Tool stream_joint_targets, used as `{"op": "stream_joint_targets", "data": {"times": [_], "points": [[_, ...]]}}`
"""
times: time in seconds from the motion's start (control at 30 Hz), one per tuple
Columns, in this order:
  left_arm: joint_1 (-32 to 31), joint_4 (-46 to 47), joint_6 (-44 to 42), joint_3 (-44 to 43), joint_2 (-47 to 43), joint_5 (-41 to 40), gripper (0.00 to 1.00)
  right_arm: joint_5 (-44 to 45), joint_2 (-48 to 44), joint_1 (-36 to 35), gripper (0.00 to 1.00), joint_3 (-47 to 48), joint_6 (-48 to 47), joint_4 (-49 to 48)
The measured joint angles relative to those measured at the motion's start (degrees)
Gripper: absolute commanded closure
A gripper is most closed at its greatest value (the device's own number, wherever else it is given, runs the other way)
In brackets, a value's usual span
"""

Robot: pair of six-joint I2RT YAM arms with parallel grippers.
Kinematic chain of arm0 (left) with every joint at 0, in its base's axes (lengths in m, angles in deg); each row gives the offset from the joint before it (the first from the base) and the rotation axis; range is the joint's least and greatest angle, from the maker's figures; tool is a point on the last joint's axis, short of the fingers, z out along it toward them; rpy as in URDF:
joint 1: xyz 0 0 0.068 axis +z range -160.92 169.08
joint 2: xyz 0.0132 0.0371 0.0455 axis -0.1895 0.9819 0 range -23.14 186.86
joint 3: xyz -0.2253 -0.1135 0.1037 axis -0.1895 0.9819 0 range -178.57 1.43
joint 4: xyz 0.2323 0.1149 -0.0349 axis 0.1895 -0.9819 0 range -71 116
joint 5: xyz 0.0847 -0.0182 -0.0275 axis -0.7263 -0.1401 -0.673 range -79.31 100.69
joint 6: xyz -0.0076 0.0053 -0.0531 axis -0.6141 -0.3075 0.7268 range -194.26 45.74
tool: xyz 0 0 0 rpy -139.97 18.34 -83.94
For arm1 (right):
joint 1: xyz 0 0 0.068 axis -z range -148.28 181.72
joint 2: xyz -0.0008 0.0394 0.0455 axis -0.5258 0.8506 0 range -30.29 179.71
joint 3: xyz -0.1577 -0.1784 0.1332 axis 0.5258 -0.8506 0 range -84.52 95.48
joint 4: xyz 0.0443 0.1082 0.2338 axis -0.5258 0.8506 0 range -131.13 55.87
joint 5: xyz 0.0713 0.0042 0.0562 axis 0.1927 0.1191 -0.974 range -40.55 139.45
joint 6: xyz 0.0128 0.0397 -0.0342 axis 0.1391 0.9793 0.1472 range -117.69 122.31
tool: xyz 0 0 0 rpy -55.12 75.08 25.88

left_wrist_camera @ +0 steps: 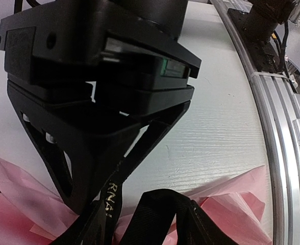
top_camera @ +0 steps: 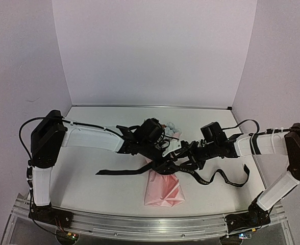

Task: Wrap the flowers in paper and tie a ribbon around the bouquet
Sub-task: Cross the ribbon over the folded bouquet.

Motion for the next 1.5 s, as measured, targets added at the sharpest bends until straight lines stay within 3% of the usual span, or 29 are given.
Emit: {"op": "stream_joint_targets", "data": {"times": [0.13, 0.33, 0.63, 0.87, 1.2, 1.5], "points": [[-0.33, 0.08, -0.97, -0.01, 0.14, -0.41, 0.48, 0.23, -0.69, -0.19, 0.68, -0.93, 1.54, -0.75], [-0.58, 0.38, -1.41, 0.0, 0.19, -0.81, 0.49, 0.33, -1.44, -0.31, 0.67, -1.63, 3.34, -1.5], [-0.85, 3.01, -2.5, 1.55, 0.24, -0.84, 0.48, 1.23, -4.71, -0.34, 0.57, -4.24, 3.66, -0.58], [0.27, 6.82, -1.95, 4.73, -0.76, -4.55, 0.41, 1.87, -8.56, -0.94, 0.5, -8.62, 1.83, 3.19], [0.84, 10.96, 2.82, 8.16, -9.69, -6.88, 0.38, 13.91, -19.93, 2.59, 0.38, -10.68, -10.19, 22.93], [0.75, 6.34, 9.79, 7.93, -10.29, -10.08, 0.52, 19.33, -23.07, 8.84, 0.36, -11.5, -17.76, 33.85]]}}
